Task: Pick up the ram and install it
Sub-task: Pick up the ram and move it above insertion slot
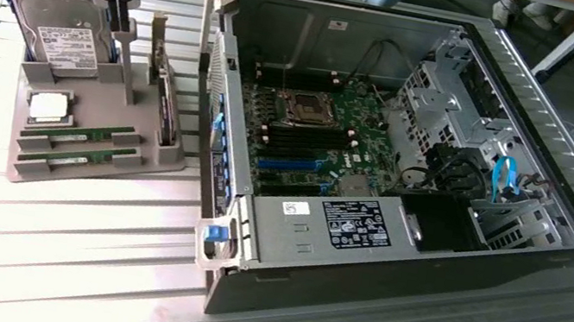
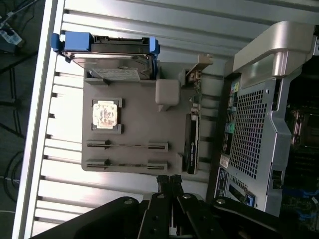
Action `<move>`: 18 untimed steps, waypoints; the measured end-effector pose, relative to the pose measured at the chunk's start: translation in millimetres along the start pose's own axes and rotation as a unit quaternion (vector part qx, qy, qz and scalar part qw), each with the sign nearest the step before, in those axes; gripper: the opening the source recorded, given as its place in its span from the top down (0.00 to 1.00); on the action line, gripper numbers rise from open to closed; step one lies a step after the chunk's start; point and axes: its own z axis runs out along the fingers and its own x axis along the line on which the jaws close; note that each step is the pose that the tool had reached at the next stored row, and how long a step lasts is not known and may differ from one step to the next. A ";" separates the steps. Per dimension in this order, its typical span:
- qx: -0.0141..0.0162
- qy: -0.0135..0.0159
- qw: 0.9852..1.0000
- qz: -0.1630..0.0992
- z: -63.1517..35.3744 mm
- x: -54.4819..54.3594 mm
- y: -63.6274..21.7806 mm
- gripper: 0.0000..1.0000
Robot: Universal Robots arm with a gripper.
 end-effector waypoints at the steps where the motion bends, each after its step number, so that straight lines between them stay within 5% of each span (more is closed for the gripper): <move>1: 0.000 0.000 1.000 -0.006 0.0 0.0 0.0 0.87; 14: 0.002 0.003 0.998 -0.055 0.0 0.0 -0.2 0.87; 18: 0.003 0.004 0.996 -0.085 0.0 0.0 -0.3 0.87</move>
